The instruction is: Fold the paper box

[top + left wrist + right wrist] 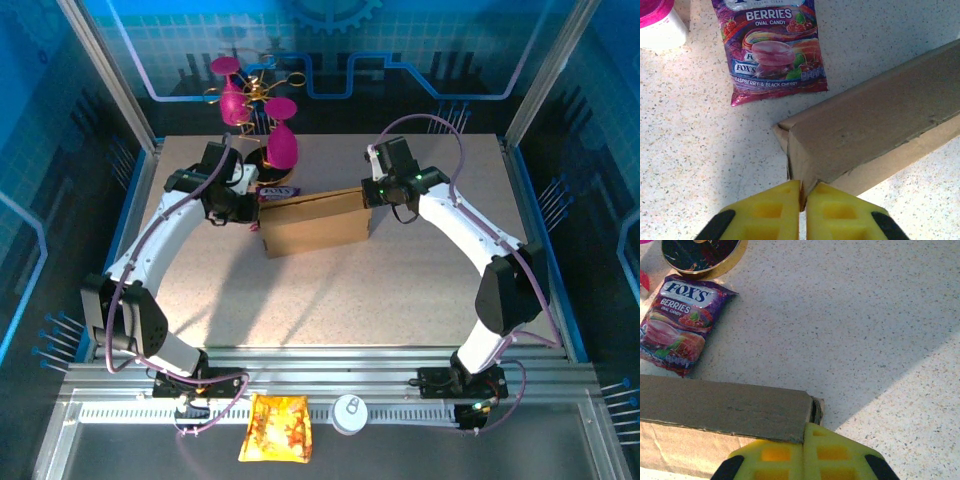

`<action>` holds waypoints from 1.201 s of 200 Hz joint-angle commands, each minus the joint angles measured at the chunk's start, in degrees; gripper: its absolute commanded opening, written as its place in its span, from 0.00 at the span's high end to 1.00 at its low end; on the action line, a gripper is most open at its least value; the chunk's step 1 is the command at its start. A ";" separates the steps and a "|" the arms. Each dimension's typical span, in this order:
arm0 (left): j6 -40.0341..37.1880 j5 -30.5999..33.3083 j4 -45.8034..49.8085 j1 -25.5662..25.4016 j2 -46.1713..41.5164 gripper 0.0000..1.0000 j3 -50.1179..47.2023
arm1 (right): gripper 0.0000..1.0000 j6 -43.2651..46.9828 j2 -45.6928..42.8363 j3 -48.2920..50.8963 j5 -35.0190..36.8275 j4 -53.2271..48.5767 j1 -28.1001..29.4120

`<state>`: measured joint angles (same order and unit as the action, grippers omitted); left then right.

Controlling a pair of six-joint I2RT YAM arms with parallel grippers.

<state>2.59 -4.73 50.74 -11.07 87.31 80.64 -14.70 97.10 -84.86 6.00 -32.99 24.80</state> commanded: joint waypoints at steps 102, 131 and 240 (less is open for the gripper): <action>14.20 -6.99 11.09 -0.27 5.17 0.97 9.17 | 1.00 0.96 2.16 -0.08 -1.08 -7.71 0.82; 17.07 -9.08 11.01 -0.27 5.68 0.98 9.86 | 1.00 0.82 2.15 -0.17 -0.86 -7.69 1.29; 15.70 -7.65 -1.19 -0.55 0.07 1.00 -2.10 | 1.00 1.37 -0.78 5.99 -0.57 -0.79 1.66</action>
<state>18.11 -10.35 55.16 -11.05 90.17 83.13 -14.46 96.82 -83.37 6.26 -31.40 24.93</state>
